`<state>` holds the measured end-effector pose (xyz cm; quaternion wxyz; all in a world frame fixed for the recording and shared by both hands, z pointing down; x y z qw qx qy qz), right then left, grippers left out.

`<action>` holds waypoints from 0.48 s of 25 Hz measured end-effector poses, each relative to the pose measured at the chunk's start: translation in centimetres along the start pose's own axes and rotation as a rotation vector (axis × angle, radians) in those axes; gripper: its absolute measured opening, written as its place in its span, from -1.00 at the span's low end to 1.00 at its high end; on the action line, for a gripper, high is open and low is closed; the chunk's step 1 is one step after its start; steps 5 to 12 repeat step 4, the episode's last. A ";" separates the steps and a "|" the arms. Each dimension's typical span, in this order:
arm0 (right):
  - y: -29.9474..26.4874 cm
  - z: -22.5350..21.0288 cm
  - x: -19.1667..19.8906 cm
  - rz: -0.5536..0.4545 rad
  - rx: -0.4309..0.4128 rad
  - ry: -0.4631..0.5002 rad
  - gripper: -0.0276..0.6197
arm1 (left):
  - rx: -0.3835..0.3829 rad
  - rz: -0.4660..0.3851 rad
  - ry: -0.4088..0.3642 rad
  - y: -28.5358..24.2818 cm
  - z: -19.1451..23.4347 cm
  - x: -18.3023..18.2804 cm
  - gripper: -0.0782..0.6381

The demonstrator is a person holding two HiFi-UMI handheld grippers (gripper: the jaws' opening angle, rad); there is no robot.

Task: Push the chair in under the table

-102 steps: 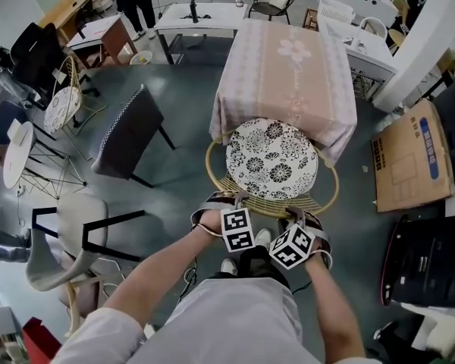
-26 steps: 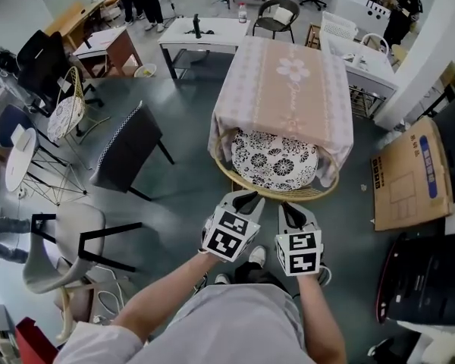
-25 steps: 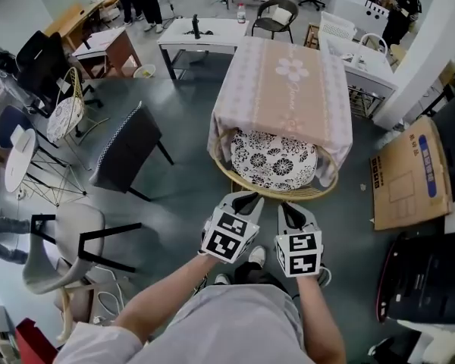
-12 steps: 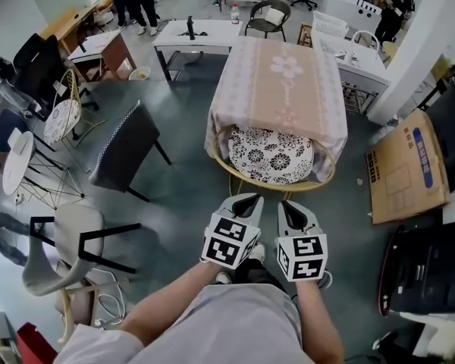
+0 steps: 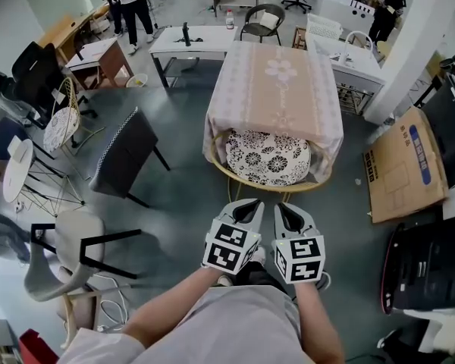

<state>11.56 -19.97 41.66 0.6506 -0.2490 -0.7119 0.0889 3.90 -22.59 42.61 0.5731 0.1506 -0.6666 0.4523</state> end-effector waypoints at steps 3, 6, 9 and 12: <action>0.1 -0.2 0.2 0.000 -0.001 0.000 -0.91 | 0.000 0.002 -0.001 -0.1 -0.3 0.1 -0.76; 0.1 -0.2 0.3 0.001 -0.001 0.000 -0.91 | 0.000 0.003 -0.002 -0.2 -0.4 0.2 -0.76; 0.1 -0.2 0.3 0.001 -0.001 0.000 -0.91 | 0.000 0.003 -0.002 -0.2 -0.4 0.2 -0.76; 0.1 -0.2 0.3 0.001 -0.001 0.000 -0.91 | 0.000 0.003 -0.002 -0.2 -0.4 0.2 -0.76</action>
Point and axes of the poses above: the fingertips, and each gripper's own axes: y backward along the fingers, z to its left, x out of its underside, the point moved 4 cm from there along y, backward along the fingers, and after that the axes turned 8 degrees about -y, right-handed, at the moved point
